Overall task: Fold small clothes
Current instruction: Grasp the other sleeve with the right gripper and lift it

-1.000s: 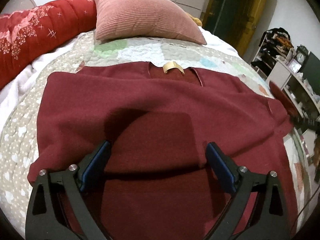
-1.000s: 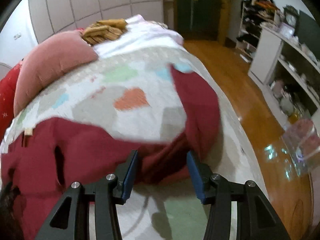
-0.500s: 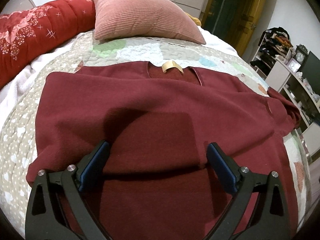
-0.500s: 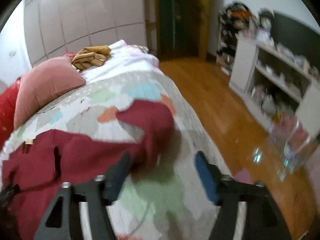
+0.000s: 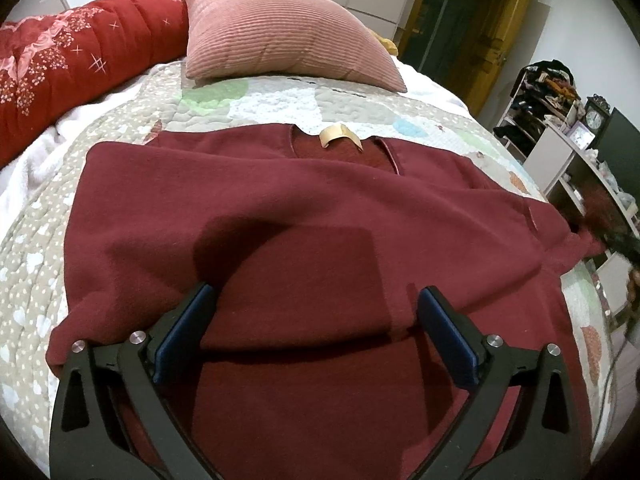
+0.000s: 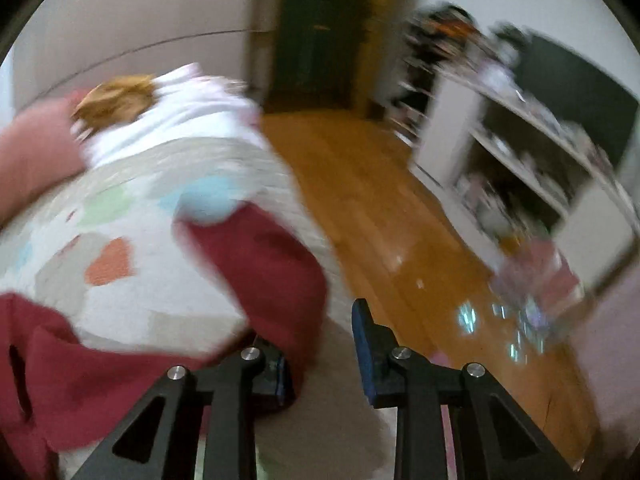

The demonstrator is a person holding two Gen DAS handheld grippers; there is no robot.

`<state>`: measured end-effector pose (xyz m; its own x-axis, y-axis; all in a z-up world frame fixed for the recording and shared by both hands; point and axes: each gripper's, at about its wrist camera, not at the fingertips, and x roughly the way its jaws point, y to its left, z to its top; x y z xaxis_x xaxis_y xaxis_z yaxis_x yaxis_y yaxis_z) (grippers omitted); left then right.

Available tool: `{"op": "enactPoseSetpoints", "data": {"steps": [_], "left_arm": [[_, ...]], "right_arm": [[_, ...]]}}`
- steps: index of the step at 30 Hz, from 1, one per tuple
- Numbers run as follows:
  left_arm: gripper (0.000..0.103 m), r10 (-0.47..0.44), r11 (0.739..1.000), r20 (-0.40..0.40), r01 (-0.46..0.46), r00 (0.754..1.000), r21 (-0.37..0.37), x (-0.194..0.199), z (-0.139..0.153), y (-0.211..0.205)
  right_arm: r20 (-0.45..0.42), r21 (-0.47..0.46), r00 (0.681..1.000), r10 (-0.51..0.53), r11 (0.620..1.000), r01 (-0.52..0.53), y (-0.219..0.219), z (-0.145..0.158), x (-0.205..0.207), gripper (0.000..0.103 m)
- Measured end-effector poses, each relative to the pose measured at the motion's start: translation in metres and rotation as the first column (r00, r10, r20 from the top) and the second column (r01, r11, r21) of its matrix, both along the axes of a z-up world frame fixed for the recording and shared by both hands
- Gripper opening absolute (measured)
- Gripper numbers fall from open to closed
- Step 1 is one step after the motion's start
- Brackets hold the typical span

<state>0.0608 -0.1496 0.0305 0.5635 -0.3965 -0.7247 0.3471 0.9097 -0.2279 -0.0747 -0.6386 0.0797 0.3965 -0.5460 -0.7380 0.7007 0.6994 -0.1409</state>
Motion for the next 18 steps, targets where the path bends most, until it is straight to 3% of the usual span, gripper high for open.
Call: {"op": "enactPoseSetpoints", "data": {"steps": [1,4,8,10,14,18], "left_arm": [[0.101,0.000,1.000,0.000,0.000,1.000,0.001,0.000,0.000,0.000],[0.101,0.000,1.000,0.001,0.000,1.000,0.004,0.000,0.000,0.000],[0.101,0.000,1.000,0.001,0.000,1.000,0.004,0.000,0.000,-0.001],[0.101,0.000,1.000,0.001,0.000,1.000,0.004,0.000,0.000,-0.001],[0.101,0.000,1.000,0.001,0.000,1.000,0.003,0.000,0.000,-0.001],[0.101,-0.001,1.000,0.001,0.001,1.000,0.003,0.000,0.000,-0.001]], "right_arm": [[0.000,0.034,0.999,-0.036,0.999,0.036,-0.010,-0.001,-0.017,0.043],[0.012,0.045,0.993,-0.117,0.992,0.116,-0.026,0.004,-0.062,0.044],[0.107,0.070,0.988,-0.113,0.992,0.106,-0.018,0.023,-0.092,0.046],[0.162,0.124,0.984,-0.068,0.991,0.048,-0.008,0.027,-0.095,0.047],[0.205,0.320,0.978,0.045,0.941,-0.110,0.001,0.009,-0.073,0.047],[0.272,0.468,0.962,-0.033,0.878,-0.102,-0.010,-0.015,-0.068,0.047]]}}
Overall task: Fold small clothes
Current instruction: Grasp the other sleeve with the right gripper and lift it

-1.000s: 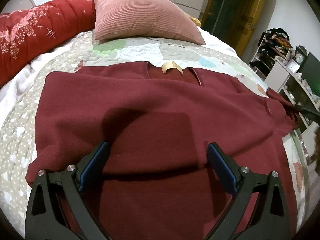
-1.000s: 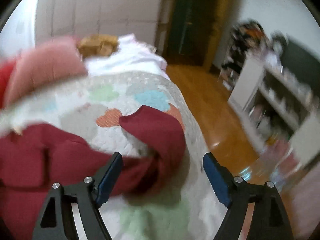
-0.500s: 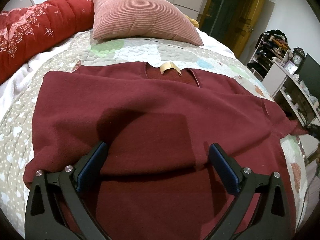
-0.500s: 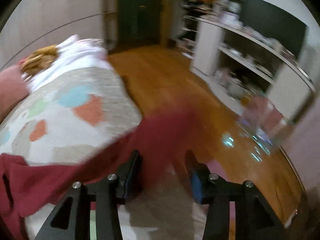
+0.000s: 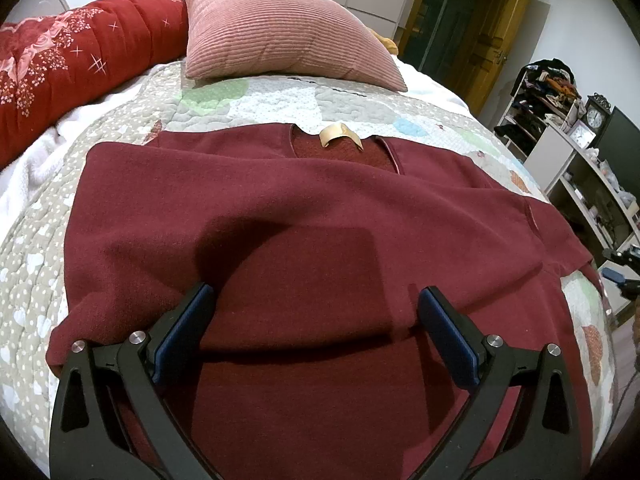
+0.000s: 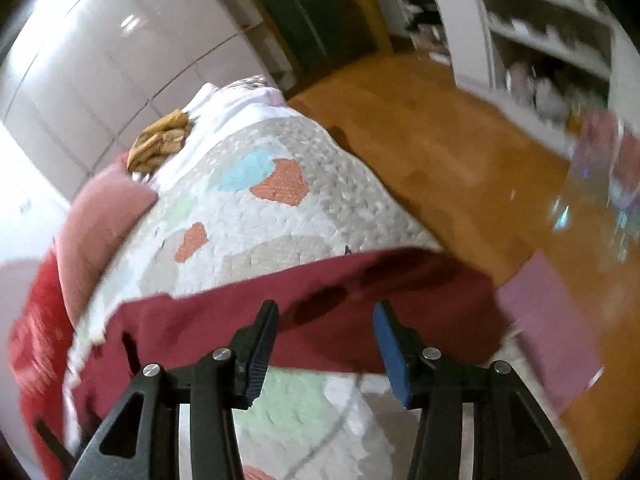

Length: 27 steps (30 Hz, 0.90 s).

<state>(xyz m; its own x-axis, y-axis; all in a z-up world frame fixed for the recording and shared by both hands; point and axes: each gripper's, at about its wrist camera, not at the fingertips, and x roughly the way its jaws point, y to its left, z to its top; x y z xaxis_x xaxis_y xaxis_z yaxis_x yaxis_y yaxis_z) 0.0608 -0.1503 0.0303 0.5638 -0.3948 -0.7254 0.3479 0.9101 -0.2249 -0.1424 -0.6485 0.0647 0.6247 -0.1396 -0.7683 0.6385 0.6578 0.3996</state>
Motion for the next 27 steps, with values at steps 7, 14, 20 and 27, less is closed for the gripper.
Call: {"op": "enactPoseSetpoints", "data": {"steps": [7,14,20,27], "left_arm": [[0.102,0.000,1.000,0.000,0.000,1.000,-0.001,0.000,0.000,0.000],[0.102,-0.001,1.000,0.000,0.001,1.000,-0.007,0.000,0.000,0.000],[0.101,-0.003,0.998,-0.001,0.003,1.000,-0.063,0.000,0.003,0.008],[0.101,0.050,0.982,-0.077,-0.063,0.996,-0.175,-0.007,0.038,0.058]], "right_arm": [[0.035,0.168,0.995,-0.097,0.982,0.090,-0.024,-0.034,0.029,0.046],[0.034,-0.010,0.998,-0.044,0.999,0.045,-0.013,-0.006,0.042,0.007],[0.206,-0.198,0.966,0.154,0.974,-0.113,0.037,0.087,0.048,0.006],[0.172,-0.459,0.812,0.557,0.775,-0.435,0.174,0.160,0.107,0.006]]}}
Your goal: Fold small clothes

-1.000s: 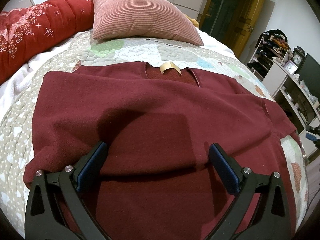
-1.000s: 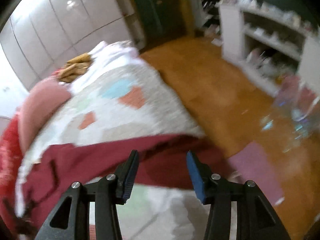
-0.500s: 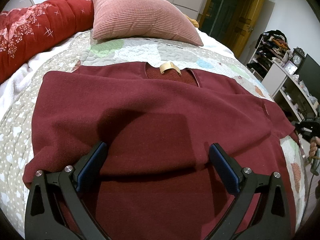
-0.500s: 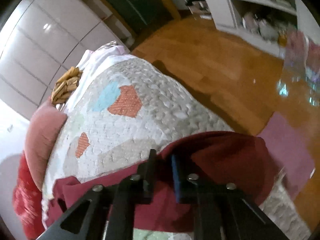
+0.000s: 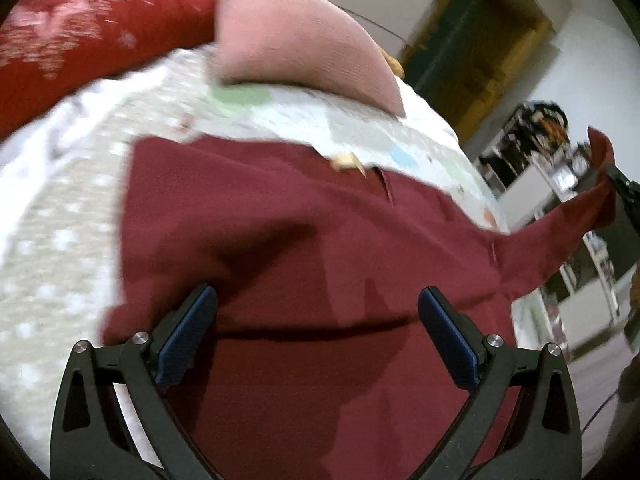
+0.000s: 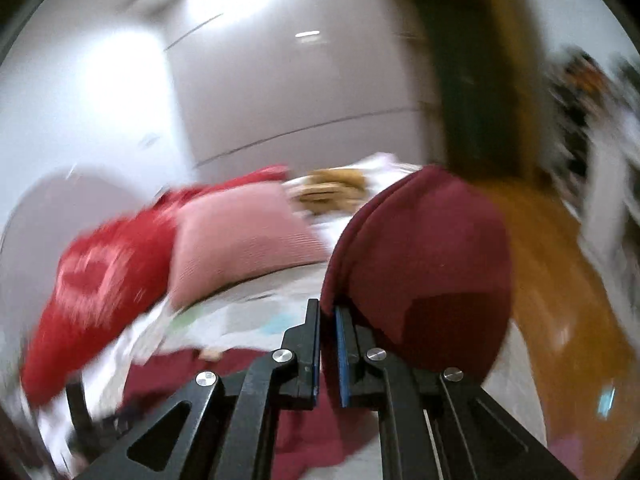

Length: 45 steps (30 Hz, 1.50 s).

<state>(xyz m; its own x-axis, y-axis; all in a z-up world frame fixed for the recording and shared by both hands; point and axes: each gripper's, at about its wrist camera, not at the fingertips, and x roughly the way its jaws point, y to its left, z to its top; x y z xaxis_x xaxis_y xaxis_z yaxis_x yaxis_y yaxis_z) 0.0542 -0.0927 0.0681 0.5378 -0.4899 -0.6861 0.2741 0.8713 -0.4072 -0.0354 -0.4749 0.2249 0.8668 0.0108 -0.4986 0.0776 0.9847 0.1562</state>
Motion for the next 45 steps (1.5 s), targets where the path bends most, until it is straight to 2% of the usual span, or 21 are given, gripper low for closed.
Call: {"op": "enactPoseSetpoints", "data": {"steps": [2,4,6,8,9,10,11,13,16,18,21,23,27,31,34,37,40,43,45], "left_arm": [[0.101,0.055,0.998,0.019,-0.054,0.998,-0.035,-0.004,0.013,0.028],[0.101,0.113,0.992,0.026,-0.112,0.993,-0.053,-0.004,0.019,0.050],[0.101,0.159,0.985,0.028,-0.157,0.987,-0.068,-0.005,0.023,0.070],[0.101,0.168,0.984,0.033,-0.166,0.985,-0.062,-0.005,0.025,0.079],[0.101,0.168,0.985,0.039,-0.166,0.985,-0.054,-0.006,0.026,0.081],[0.101,0.165,0.985,0.046,-0.163,0.985,-0.049,-0.007,0.026,0.082],[0.101,0.156,0.987,0.055,-0.153,0.986,-0.046,-0.008,0.027,0.081],[0.101,0.139,0.990,0.062,-0.137,0.988,-0.041,-0.008,0.026,0.080],[0.101,0.131,0.991,0.063,-0.129,0.989,-0.038,-0.007,0.021,0.078],[0.101,0.134,0.990,0.046,-0.132,0.990,-0.058,-0.004,0.016,0.076],[0.101,0.144,0.986,-0.003,-0.144,0.990,-0.087,0.003,0.005,0.071],[0.101,0.143,0.985,-0.025,-0.145,0.989,-0.091,0.007,0.001,0.067],[0.101,0.146,0.987,-0.028,-0.148,0.989,-0.067,0.015,-0.003,0.059],[0.101,0.162,0.983,-0.052,-0.166,0.985,-0.077,0.026,-0.006,0.056],[0.100,0.159,0.983,-0.032,-0.162,0.987,-0.089,0.032,-0.003,0.049],[0.094,0.144,0.988,-0.025,-0.146,0.989,-0.051,0.041,-0.003,0.035],[0.093,0.143,0.990,0.012,-0.143,0.990,0.000,0.045,-0.001,0.020],[0.082,0.140,0.989,0.007,-0.140,0.990,0.054,0.051,-0.005,0.008],[0.081,0.134,0.988,0.007,-0.134,0.991,0.078,0.051,-0.007,0.001]], "right_arm": [[-0.018,-0.057,0.989,0.148,0.987,-0.149,0.053,-0.002,0.020,0.006],[-0.059,-0.088,0.957,0.283,0.954,-0.288,0.111,-0.020,0.036,0.006],[-0.126,-0.088,0.913,0.389,0.912,-0.400,0.164,-0.054,0.052,0.006],[-0.210,-0.113,0.881,0.424,0.884,-0.453,0.206,-0.096,0.065,0.008],[-0.267,-0.122,0.861,0.434,0.871,-0.477,0.227,-0.120,0.068,0.013],[-0.314,-0.117,0.839,0.445,0.859,-0.499,0.242,-0.141,0.070,0.036],[-0.356,-0.097,0.816,0.457,0.850,-0.518,0.254,-0.160,0.070,0.053],[-0.392,-0.049,0.790,0.471,0.847,-0.529,0.262,-0.181,0.063,0.054],[-0.378,0.009,0.803,0.460,0.870,-0.494,0.249,-0.185,0.045,0.054],[-0.357,0.031,0.833,0.422,0.897,-0.441,0.227,-0.180,0.029,0.054],[-0.338,-0.012,0.881,0.330,0.935,-0.355,0.197,-0.165,0.022,0.054],[-0.329,-0.009,0.897,0.295,0.949,-0.316,0.180,-0.157,0.018,0.054],[-0.302,0.079,0.905,0.298,0.954,-0.288,0.177,-0.156,0.028,0.054],[-0.285,0.061,0.897,0.337,0.941,-0.334,0.200,-0.154,0.033,0.054],[-0.277,0.066,0.887,0.371,0.928,-0.367,0.216,-0.159,0.034,0.054],[-0.270,0.081,0.884,0.381,0.924,-0.373,0.220,-0.162,0.032,0.054],[-0.271,0.104,0.886,0.376,0.927,-0.361,0.214,-0.165,0.028,0.054],[-0.267,0.134,0.888,0.375,0.927,-0.351,0.202,-0.169,0.026,0.054],[-0.274,0.151,0.893,0.356,0.933,-0.326,0.193,-0.173,0.025,0.054]]}}
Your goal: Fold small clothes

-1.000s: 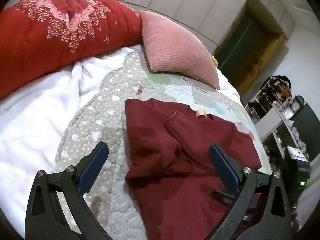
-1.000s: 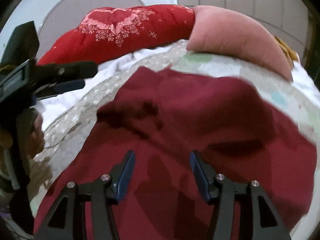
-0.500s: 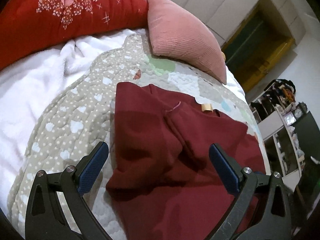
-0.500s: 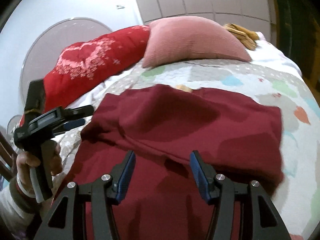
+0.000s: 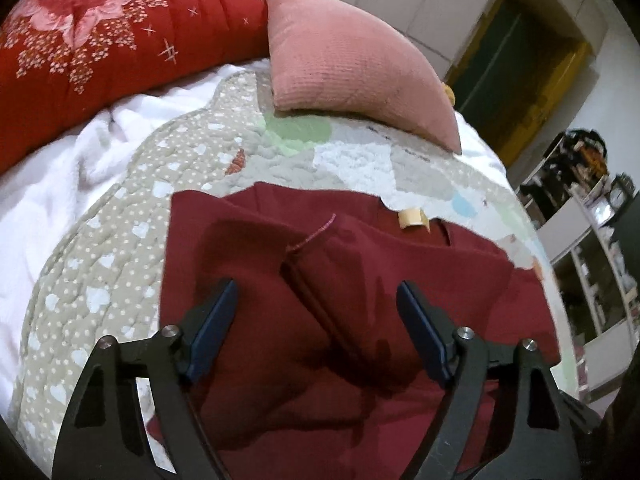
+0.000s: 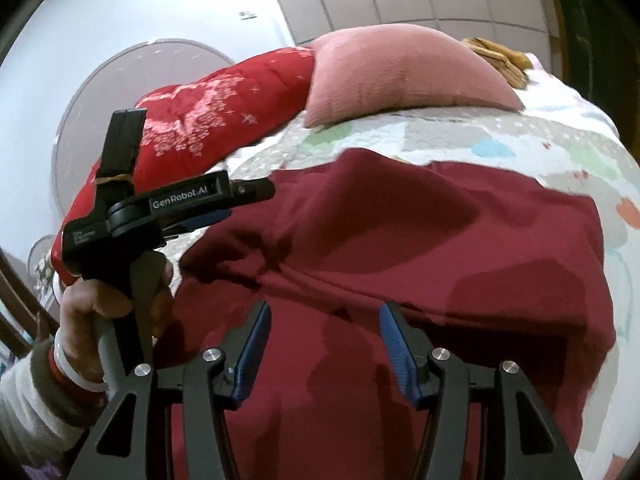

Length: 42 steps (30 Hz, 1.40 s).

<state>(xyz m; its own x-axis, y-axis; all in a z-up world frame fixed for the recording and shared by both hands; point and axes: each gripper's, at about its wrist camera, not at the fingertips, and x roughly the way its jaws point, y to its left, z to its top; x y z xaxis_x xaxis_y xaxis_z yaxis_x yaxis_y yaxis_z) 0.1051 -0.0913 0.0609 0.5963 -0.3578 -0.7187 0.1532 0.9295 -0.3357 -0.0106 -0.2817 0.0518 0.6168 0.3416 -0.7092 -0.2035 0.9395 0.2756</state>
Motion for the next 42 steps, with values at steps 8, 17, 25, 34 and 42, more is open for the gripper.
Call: {"op": "enactPoseSetpoints", "data": {"steps": [8,17,25,34,42], "left_arm": [[0.081,-0.027,0.998,-0.002,0.028,1.000,0.063,0.002,-0.006,-0.021],[0.028,-0.048,0.993,-0.004,0.049,0.999,0.103,0.007,-0.014,-0.034],[0.010,0.061,0.995,0.115,-0.051,0.992,-0.087,-0.018,0.030,0.023],[0.009,0.069,0.997,0.038,-0.068,0.997,-0.029,-0.031,-0.008,0.027],[0.009,0.055,0.999,0.061,-0.055,0.997,-0.001,-0.031,-0.002,0.023]], "right_arm": [[-0.025,0.070,0.999,-0.043,0.997,0.044,-0.019,-0.010,-0.003,0.054],[-0.017,0.094,0.997,-0.073,0.993,0.074,-0.032,-0.008,-0.010,0.054],[0.021,0.037,0.985,-0.170,0.985,0.169,-0.063,0.001,-0.037,0.054],[-0.014,0.041,0.942,-0.336,0.941,0.337,-0.115,0.004,-0.043,0.056],[-0.118,0.215,0.933,-0.341,0.908,0.359,-0.118,-0.004,-0.022,0.060]]}}
